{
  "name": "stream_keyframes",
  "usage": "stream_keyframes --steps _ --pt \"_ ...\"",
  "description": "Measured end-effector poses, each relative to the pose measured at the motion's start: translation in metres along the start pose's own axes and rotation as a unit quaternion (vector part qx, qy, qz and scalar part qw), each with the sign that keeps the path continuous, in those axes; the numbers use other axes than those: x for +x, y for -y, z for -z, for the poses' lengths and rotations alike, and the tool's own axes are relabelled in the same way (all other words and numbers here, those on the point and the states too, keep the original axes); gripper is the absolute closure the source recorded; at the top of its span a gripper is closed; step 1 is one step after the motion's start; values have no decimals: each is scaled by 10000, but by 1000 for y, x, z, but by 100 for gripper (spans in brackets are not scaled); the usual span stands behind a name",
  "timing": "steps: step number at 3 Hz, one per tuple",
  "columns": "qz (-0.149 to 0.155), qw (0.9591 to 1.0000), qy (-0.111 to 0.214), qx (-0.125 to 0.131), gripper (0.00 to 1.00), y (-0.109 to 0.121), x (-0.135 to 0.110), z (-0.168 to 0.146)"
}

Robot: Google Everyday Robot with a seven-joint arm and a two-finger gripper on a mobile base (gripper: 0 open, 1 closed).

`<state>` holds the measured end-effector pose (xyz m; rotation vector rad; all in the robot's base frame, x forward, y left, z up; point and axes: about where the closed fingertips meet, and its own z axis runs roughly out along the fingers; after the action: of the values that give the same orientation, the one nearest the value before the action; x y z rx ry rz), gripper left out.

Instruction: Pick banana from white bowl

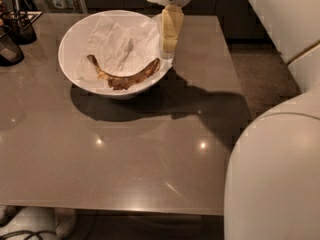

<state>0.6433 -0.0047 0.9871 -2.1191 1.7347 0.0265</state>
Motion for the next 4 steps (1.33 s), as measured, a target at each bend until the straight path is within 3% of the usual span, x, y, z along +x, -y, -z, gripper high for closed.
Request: stream_keyframes --steps 2,4 --pt "-627 9974 298 -180 0 -4 -20 -28" --pt "-1171 9914 471 -353 0 -11 -37 -46"
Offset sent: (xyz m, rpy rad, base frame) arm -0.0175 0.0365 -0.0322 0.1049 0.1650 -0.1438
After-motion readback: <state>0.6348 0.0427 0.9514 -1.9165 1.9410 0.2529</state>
